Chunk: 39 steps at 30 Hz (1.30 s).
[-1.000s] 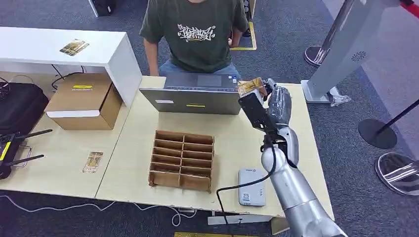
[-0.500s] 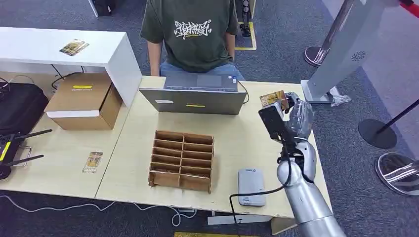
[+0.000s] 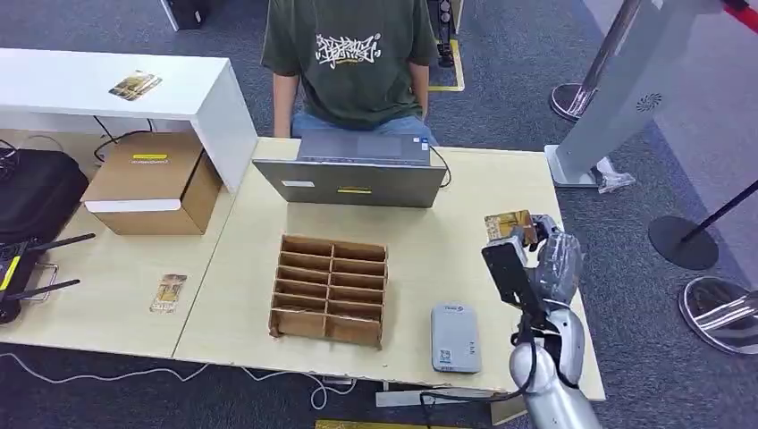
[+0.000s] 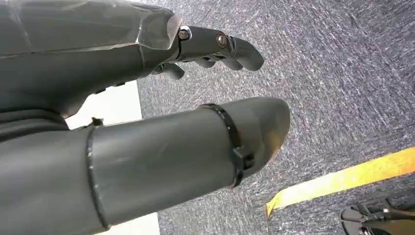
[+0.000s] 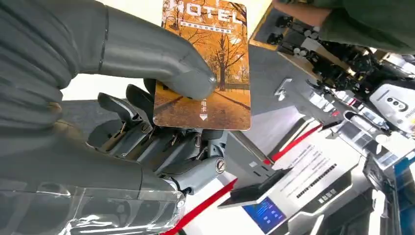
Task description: Pass the card to the sensor for recognition and then transmit it.
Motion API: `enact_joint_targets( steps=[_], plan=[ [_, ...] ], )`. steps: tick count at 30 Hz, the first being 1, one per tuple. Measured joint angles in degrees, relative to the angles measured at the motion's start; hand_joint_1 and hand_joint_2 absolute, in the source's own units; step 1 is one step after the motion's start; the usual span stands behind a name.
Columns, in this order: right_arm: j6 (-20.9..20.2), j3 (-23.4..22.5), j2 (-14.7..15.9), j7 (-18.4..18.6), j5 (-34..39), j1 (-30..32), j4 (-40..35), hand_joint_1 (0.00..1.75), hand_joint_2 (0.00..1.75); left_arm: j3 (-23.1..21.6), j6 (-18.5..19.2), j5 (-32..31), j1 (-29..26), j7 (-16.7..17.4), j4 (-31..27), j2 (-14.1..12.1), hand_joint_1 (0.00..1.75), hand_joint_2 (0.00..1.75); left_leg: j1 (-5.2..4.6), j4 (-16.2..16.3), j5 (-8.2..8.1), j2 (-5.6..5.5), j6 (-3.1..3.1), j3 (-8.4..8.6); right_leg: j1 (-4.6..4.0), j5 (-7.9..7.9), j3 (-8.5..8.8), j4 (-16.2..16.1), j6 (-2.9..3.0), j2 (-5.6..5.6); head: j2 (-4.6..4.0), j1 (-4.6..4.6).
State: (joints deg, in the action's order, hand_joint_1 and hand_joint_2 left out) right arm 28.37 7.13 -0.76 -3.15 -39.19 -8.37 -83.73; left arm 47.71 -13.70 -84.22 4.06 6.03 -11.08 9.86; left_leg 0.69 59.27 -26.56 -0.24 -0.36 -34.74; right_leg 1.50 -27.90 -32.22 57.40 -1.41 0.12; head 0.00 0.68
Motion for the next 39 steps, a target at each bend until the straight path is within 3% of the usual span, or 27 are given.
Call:
enact_joint_targets(
  steps=[17, 39],
  plan=[
    [-0.32, -1.05, -3.48, 1.9, -0.59, 10.11, -5.17, 1.75, 1.75, 0.05, -0.2, 0.51, -0.03, 0.0, 0.0, 0.11, 0.0, 0.0, 0.0, -0.01, -0.01, 0.0, -0.01, -0.01, 0.0, -0.03, -0.01, 0.0, -0.02, 0.01, 0.0, 0.0],
    [-4.28, 2.43, -7.98, 5.62, -2.14, 13.78, -3.09, 1.75, 1.75, 0.07, -0.33, 0.44, -0.02, 0.52, 0.0, 0.63, 0.0, 0.0, 0.01, -0.02, -0.01, 0.01, -0.01, -0.01, 0.0, -0.03, -0.01, 0.0, -0.02, 0.0, 0.0, 0.0]
  ],
)
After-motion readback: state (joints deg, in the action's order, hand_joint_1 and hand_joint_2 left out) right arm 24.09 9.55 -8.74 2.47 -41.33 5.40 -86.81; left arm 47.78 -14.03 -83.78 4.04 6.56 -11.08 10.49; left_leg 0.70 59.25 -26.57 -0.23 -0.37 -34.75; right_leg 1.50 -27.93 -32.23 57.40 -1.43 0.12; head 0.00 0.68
